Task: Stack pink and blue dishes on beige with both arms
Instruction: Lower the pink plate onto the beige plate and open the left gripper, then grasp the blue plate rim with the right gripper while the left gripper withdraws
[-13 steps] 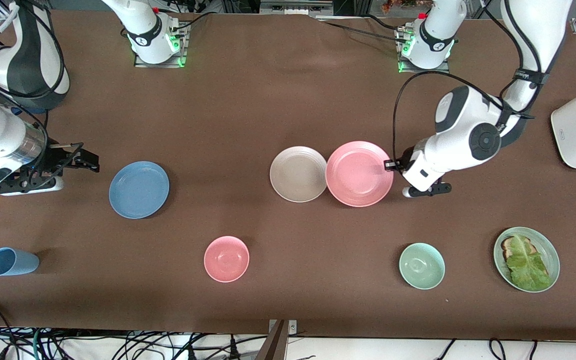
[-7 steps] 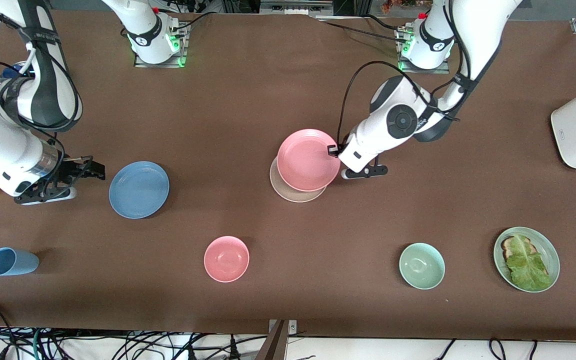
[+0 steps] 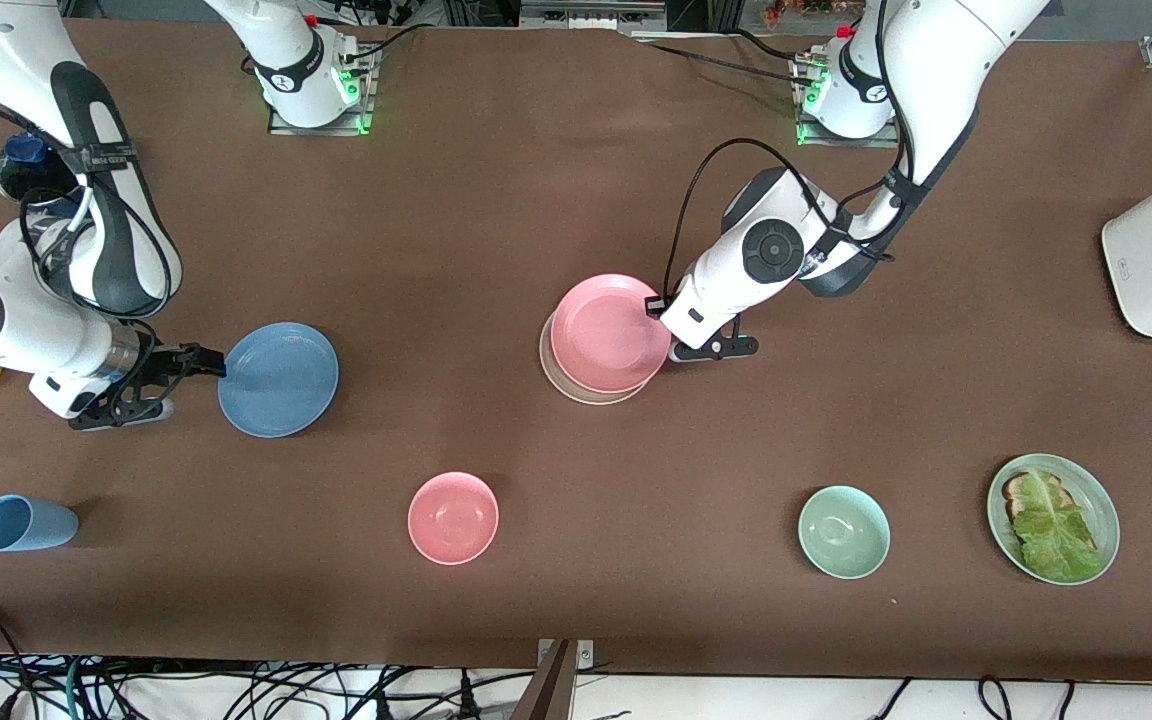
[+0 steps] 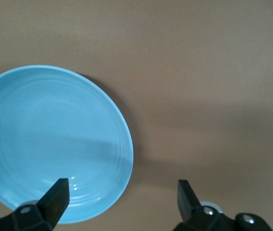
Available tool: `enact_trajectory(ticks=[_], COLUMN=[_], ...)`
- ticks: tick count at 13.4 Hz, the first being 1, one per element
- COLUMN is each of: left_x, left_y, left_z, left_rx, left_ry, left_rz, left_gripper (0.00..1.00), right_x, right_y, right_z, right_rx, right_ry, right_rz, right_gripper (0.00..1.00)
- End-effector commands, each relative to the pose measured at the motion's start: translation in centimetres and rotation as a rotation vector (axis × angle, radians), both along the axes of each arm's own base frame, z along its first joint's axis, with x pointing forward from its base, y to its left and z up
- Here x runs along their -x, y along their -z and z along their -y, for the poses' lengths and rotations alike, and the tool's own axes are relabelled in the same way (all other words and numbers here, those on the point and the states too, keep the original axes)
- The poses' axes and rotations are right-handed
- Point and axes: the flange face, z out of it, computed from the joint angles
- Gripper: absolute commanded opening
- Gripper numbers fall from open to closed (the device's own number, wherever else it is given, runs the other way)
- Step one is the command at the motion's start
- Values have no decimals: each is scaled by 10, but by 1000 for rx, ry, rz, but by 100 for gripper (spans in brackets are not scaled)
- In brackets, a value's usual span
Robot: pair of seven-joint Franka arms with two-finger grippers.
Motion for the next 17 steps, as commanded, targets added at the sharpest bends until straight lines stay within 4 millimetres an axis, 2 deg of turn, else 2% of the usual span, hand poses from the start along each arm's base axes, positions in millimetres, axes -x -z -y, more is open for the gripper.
enact_trajectory(ticks=[1, 2, 5, 7, 9, 12, 17], left_x=[-19, -24, -60, -82, -99, -113, -119], left_y=[-11, -15, -42, -54, -65, -72, -86], left_z=[-7, -13, -54, -96, -147, -219, -317], left_rx=[-11, -19, -63, -66, -53, -43, -29], left_ry=[-13, -20, -65, -70, -55, -31, 8], left_rz=[34, 26, -22, -37, -17, -18, -22], left_gripper=[100, 100, 100, 100, 100, 100, 100], right_x=[7, 10, 18, 21, 21, 22, 22], right_y=[21, 27, 40, 44, 44, 49, 52], right_z=[-1, -1, -2, -2, -1, -2, -2], right_rx=[-19, -20, -16, -15, -14, -16, -16], right_ry=[-3, -2, -1, -1, 0, -1, -1], right_rz=[-2, -11, 4, 2, 2, -5, -10], right_gripper=[95, 92, 88, 82, 72, 54, 32])
